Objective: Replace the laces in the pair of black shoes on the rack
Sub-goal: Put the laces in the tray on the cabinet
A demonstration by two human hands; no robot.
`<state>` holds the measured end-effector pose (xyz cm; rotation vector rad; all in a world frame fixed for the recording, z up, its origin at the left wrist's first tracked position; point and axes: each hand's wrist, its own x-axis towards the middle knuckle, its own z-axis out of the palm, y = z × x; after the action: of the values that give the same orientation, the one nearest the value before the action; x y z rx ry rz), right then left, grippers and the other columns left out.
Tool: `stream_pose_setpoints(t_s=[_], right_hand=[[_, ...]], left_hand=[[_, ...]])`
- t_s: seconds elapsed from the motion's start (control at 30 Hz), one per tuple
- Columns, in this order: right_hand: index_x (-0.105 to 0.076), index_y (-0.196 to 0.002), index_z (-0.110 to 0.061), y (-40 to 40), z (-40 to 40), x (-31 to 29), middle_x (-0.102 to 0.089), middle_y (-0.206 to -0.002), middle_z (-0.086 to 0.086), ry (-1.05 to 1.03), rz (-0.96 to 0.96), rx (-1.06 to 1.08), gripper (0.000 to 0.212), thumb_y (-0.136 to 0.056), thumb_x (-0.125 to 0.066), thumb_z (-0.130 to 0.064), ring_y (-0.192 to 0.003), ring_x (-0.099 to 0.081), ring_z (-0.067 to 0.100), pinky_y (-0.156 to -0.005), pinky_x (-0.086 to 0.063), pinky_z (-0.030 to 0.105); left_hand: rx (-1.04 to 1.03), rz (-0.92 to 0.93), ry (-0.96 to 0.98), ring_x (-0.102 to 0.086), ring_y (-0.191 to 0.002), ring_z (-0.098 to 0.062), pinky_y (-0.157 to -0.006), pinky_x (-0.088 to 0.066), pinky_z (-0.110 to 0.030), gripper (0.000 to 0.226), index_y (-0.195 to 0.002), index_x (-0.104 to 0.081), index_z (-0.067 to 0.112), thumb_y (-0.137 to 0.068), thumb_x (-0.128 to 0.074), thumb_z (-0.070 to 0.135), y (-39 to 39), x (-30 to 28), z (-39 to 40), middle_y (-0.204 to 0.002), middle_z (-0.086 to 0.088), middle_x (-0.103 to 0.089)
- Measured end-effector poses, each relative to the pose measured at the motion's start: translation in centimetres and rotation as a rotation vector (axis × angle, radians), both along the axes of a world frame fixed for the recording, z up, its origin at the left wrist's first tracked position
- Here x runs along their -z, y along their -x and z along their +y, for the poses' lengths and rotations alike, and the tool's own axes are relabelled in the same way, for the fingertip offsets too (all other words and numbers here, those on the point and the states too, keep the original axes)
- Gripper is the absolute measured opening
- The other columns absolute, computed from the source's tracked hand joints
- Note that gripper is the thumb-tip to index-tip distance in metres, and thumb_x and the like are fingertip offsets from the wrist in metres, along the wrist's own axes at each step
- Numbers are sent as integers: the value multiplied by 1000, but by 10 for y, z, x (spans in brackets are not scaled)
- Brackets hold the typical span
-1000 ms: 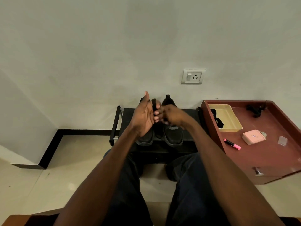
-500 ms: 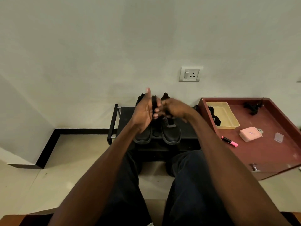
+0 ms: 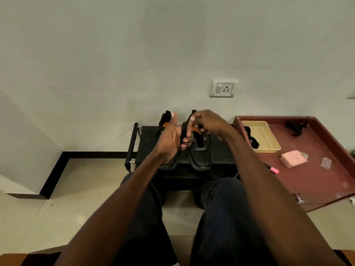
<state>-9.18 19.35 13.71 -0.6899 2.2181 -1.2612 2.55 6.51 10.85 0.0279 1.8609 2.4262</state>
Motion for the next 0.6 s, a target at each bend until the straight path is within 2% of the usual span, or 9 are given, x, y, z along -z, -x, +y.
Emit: stream_pose_setpoints(t_s=[0.1, 0.17, 0.23, 0.3, 0.37, 0.43, 0.5, 0.6], right_hand=[[-72, -83, -21, -28, 0, 39, -53, -68, 0, -166, -145, -182, 21, -98, -57, -18, -50, -40, 8, -49, -29, 23], [-70, -84, -16, -44, 1, 43, -53, -67, -2, -204, -155, -284, 23, -100, -54, -20, -50, -41, 7, -50, -30, 23], [-69, -85, -15, -49, 5, 26, -52, -66, -2, -171, -157, -342, 22, -101, -54, -19, -51, -40, 7, -50, -28, 23], [-69, -85, -14, -45, 9, 0, -52, -65, -3, -35, -164, -317, 20, -100, -56, -16, -50, -39, 6, -49, -26, 21], [-68, -84, -15, -32, 11, -23, -52, -64, -4, 200, -172, -179, 21, -101, -55, -17, -50, -39, 6, -48, -26, 20], [-67, -83, -14, -16, 7, -30, -51, -65, -4, 284, -75, -15, 25, -103, -53, -20, -49, -38, 5, -48, -27, 19], [-66, -83, -15, -11, 0, -19, -53, -67, 0, 157, 44, 42, 25, -103, -52, -19, -49, -39, 3, -49, -31, 18], [-68, -85, -17, -32, -3, 16, -57, -70, 1, -90, -89, -126, 19, -100, -57, -18, -48, -41, 3, -49, -32, 19]], left_hand=[[-49, 22, -226, -31, -57, -16, -57, -27, -32, 76, -77, -48, 10, -96, -8, 72, 3, -7, -6, -67, -2, -35], [-87, 26, -248, -34, -59, -16, -59, -31, -32, 77, -81, -51, 9, -96, -10, 72, 7, -4, -12, -69, -3, -37], [-125, -22, -108, -37, -61, -16, -61, -33, -32, 79, -83, -52, 8, -98, -6, 70, 10, 4, -16, -70, -4, -41], [-111, -67, 83, -41, -62, -17, -60, -32, -32, 82, -90, -54, 5, -98, -3, 68, 9, 9, -17, -72, -6, -47], [-37, -81, 189, -38, -62, -16, -59, -29, -32, 83, -91, -54, 6, -94, -5, 73, 5, 12, -17, -72, -5, -45], [45, -69, 190, -34, -60, -15, -57, -27, -31, 81, -78, -52, 9, -90, -5, 75, 1, 6, -16, -68, -2, -41], [93, -18, 76, -33, -60, -16, -57, -28, -30, 80, -75, -50, 10, -91, -4, 73, -3, -4, -15, -66, 0, -40], [44, 62, -176, -35, -62, -20, -60, -32, -31, 80, -79, -50, 9, -94, -6, 73, -2, -17, -16, -67, -3, -41]])
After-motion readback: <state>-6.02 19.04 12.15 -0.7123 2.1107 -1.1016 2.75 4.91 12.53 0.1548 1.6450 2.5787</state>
